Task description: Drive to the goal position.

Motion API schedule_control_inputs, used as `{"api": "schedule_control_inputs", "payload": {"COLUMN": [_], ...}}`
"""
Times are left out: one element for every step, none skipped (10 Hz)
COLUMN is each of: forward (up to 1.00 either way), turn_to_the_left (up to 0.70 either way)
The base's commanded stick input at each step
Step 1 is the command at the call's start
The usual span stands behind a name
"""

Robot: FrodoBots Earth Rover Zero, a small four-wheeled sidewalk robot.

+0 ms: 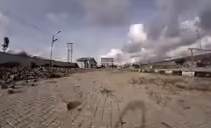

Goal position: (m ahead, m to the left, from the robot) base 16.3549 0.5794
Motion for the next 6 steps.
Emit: {"api": "schedule_control_inputs", "payload": {"forward": [1.0, 1.0, 1.0, 1.0, 1.0, 1.0], "turn_to_the_left": [0.0, 0.0, 0.0, 0.0, 0.0, 0.0]}}
